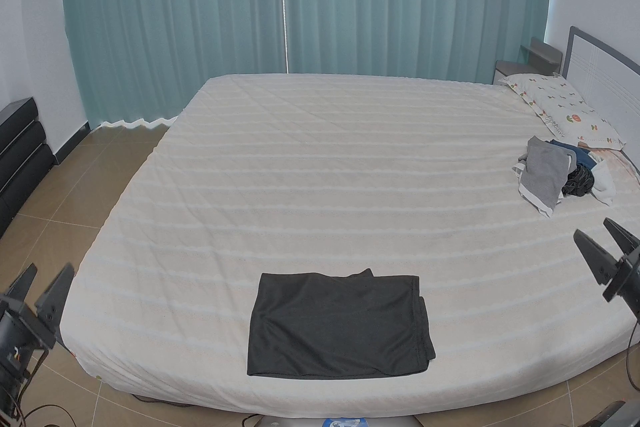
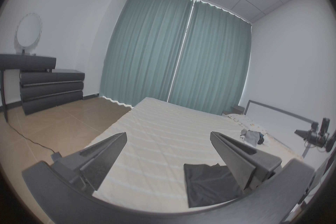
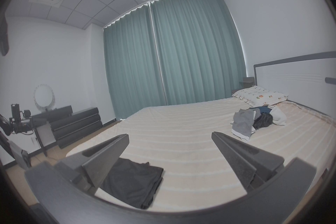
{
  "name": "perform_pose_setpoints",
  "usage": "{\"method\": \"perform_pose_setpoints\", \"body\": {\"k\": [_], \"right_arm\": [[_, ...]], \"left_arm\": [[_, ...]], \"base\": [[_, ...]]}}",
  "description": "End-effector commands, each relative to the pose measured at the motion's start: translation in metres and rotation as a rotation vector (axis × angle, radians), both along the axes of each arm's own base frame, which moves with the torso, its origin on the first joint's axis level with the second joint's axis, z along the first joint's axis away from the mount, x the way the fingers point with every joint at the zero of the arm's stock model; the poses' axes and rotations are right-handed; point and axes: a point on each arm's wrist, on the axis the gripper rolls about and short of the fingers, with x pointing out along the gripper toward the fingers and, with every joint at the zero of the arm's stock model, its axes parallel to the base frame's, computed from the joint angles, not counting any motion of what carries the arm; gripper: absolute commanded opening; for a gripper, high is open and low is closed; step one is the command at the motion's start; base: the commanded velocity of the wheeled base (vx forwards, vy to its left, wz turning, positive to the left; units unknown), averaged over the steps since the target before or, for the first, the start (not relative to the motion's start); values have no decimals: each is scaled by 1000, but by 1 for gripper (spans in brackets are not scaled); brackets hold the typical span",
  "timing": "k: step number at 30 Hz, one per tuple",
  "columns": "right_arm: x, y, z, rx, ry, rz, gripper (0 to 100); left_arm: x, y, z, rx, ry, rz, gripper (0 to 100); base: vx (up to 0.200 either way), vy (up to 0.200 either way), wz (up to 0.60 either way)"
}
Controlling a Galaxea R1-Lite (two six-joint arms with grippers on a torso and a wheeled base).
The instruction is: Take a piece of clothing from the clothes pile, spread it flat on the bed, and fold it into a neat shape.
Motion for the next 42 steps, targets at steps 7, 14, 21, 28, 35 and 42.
{"method": "perform_pose_setpoints", "body": {"k": [7, 14, 21, 28, 35, 42], "right_arm": [[-132, -4, -62, -268, -61, -13, 100], [-139, -7, -79, -269, 50, -164, 100], [-136, -10, -79, -101, 44, -294, 100], [-135, -11, -80, -98, 32, -348, 100], [-135, -8, -79, -74, 19, -232, 100], [-135, -8, -80, -165, 20, -249, 100]], "left_arm": [[-95, 2, -40, 349, -222, 60, 100], [-85, 3, -69, 326, -95, 53, 100], [-85, 3, -78, 179, -16, 37, 100], [-85, 3, -78, 194, -14, 35, 100], [-85, 3, -78, 191, -14, 35, 100], [-85, 3, -78, 191, -14, 35, 100]], "base": [[0, 0, 0], [0, 0, 0], [0, 0, 0], [0, 0, 0], [0, 0, 0], [0, 0, 0]]}}
